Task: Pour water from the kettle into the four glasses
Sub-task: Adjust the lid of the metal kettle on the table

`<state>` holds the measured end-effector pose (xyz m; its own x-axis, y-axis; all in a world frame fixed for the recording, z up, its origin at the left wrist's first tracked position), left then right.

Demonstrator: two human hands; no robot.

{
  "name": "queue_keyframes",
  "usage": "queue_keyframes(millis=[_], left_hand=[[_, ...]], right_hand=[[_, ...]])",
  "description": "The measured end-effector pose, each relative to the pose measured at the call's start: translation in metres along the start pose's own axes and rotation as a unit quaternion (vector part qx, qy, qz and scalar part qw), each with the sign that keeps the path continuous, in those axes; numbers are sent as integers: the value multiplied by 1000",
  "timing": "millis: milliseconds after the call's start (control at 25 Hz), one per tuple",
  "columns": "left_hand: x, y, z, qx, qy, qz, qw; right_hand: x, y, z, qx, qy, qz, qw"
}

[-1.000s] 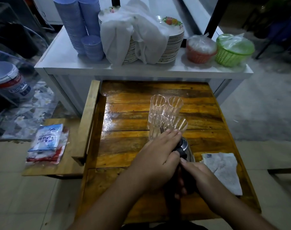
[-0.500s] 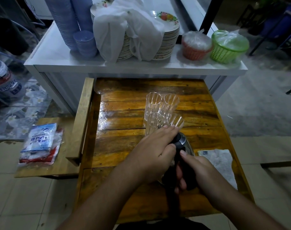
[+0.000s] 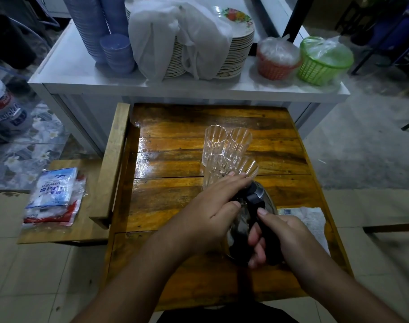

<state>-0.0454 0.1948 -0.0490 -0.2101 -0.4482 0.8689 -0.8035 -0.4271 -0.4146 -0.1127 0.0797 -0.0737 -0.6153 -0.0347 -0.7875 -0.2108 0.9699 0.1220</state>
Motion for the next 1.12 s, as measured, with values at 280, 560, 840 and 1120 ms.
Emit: queue_keyframes(millis=[280,560,840,1120], left_hand=[[-5,-3,0,-13,17,-26,999],[-6,-2,1,-8,17,-35,999],[-2,-2,2,-8,22,-40,999],[0,-1,3,-9,23,-37,999]], right_hand=[[-3,-1,-3,28,-7,2,1000],[-4,-2,-4,48,-19,6,999],[-8,-6,-9,74,-31,10,997],[-12,-9,-13,87,-32,7,996]])
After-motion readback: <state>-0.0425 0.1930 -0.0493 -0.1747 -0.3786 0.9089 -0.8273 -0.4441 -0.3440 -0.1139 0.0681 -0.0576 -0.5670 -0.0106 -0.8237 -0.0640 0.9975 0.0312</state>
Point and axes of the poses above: each hand's wrist, its own z-axis towards the middle knuckle, its own y-axis out of the palm, x = y × z, the point moved 9 cm from there along z, towards the middle knuckle, and after that the axes turned 15 degrees about -x, right-handed, at the moved point
